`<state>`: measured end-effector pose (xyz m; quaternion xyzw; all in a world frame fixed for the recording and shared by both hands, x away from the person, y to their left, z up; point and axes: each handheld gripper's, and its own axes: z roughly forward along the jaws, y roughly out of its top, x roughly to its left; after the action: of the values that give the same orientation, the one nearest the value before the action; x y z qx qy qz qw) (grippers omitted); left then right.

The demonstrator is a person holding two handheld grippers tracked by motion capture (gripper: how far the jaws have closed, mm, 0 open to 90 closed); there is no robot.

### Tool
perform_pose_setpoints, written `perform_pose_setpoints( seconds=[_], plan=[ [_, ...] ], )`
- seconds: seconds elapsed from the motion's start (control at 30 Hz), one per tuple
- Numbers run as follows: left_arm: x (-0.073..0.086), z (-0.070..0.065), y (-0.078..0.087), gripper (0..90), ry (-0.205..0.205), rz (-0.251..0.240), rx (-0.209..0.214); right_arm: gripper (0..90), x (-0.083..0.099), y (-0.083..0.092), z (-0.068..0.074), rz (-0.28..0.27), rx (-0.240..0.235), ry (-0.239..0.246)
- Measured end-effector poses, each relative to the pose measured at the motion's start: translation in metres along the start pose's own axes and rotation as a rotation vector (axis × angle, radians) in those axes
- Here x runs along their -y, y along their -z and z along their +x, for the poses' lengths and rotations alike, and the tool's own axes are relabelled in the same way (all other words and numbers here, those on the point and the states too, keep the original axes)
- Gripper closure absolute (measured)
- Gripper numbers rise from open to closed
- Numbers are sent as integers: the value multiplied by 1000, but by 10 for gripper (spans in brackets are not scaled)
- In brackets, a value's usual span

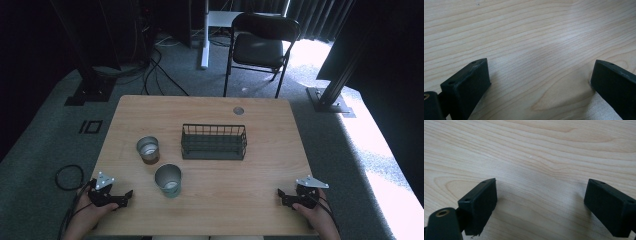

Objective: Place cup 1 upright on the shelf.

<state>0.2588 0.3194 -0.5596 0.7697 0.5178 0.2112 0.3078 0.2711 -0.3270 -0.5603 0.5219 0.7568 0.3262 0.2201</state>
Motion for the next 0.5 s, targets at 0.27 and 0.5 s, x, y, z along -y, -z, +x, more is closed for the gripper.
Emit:
perform_pose_setpoints(
  seconds=[0.27,0.5],
  plan=[
    [0,0,0,28,0,0,0,108,0,0,0,1,-3,3],
    [0,0,0,28,0,0,0,109,-2,-2,1,0,1,1]
  ],
)
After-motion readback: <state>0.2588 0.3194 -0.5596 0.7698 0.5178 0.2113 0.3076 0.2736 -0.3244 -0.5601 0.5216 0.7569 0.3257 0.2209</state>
